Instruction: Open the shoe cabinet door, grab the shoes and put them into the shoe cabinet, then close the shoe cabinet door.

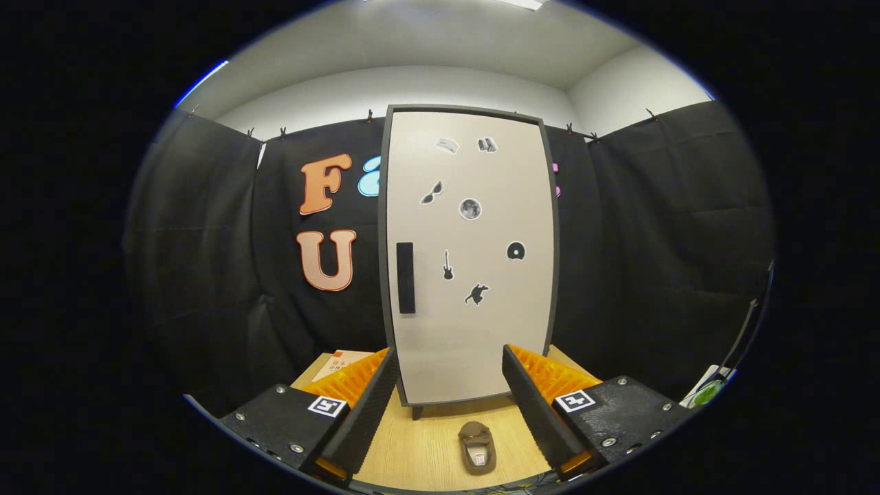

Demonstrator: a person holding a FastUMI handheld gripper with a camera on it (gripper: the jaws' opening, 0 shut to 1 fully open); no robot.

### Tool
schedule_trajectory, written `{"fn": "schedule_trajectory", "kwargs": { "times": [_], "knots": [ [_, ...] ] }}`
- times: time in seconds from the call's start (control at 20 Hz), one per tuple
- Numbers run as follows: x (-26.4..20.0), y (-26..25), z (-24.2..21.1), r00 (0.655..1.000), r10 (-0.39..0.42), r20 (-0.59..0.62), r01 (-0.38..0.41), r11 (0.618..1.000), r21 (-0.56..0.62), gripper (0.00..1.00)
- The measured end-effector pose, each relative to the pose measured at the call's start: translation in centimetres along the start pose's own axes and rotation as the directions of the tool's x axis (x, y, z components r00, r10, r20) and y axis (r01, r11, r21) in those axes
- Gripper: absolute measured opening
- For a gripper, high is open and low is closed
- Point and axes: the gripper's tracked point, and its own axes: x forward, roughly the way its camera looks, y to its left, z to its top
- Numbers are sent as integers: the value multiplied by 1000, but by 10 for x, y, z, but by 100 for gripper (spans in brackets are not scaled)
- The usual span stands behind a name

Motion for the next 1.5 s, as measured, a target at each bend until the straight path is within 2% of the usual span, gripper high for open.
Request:
{"fn": "schedule_trajectory", "kwargs": {
  "times": [0.3,0.9,1.1,1.2,1.4,1.45,1.5],
  "knots": [
    [70,34,-1,999,48,1,-48,998,-37,95],
    [203,70,-2,998,55,-5,-56,996,-76,94],
    [234,72,-2,999,35,7,-35,997,-67,89],
    [243,75,-2,999,33,5,-33,999,-43,82],
    [249,67,3,1000,-5,24,5,1000,-19,56],
    [250,66,3,1000,-2,23,2,1000,2,45],
    [250,67,2,1000,5,10,-5,1000,17,39]
  ]
}}
